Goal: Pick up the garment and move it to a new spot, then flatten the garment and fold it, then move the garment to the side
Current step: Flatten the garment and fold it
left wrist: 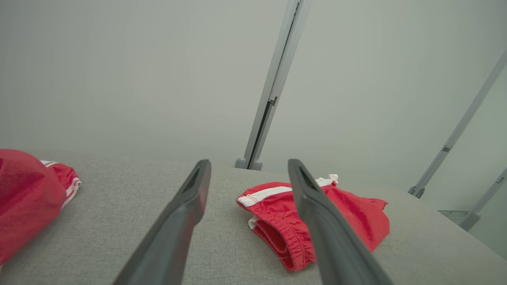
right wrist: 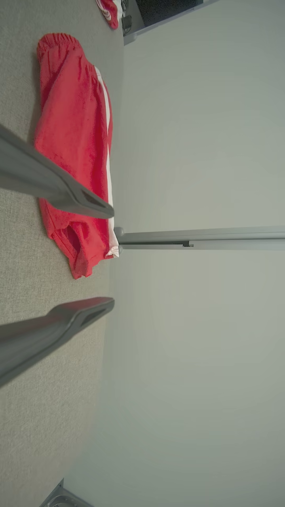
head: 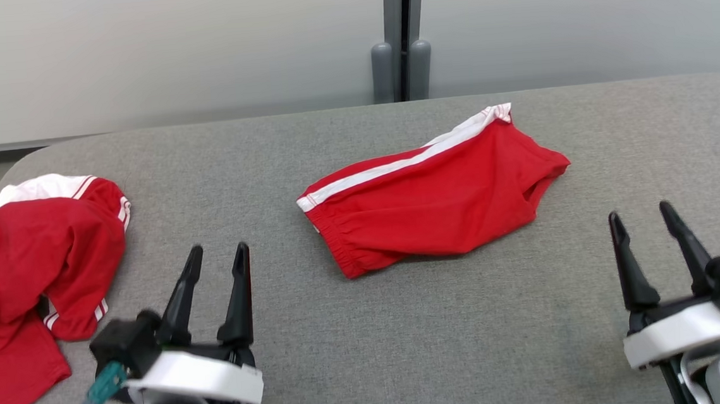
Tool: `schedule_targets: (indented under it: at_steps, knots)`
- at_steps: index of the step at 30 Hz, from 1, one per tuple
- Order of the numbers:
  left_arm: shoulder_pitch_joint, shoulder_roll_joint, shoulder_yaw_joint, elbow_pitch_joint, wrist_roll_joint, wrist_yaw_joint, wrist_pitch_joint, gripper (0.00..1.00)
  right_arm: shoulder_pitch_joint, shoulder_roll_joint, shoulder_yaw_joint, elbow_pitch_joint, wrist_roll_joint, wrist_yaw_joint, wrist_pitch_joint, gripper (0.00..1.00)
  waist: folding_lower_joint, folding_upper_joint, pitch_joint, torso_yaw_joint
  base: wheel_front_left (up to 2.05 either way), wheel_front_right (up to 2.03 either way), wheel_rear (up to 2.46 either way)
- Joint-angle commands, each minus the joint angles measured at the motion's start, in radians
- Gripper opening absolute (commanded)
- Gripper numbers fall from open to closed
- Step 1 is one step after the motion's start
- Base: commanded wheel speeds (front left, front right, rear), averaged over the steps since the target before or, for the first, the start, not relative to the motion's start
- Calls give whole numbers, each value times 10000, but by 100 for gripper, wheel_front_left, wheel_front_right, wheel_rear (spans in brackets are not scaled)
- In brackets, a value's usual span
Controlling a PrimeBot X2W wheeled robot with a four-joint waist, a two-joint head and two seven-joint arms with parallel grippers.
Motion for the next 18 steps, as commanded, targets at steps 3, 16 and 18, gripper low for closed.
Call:
schedule_targets:
  at_steps: [3,16,18]
  knots:
    - [794,-90,316,-256,133,-80,-2,100,542,282,-346,62,-400,-4,-6,100,0,-1,-189,-172,0,0,0]
    - [572,-138,-51,-535,-236,-84,-3,100,14,645,-905,819,406,-3,237,100,0,-1,258,265,0,0,0]
    - [452,-139,-113,-535,-327,-84,-3,100,-326,756,-1039,1055,1016,-3,630,100,0,-1,445,413,0,0,0]
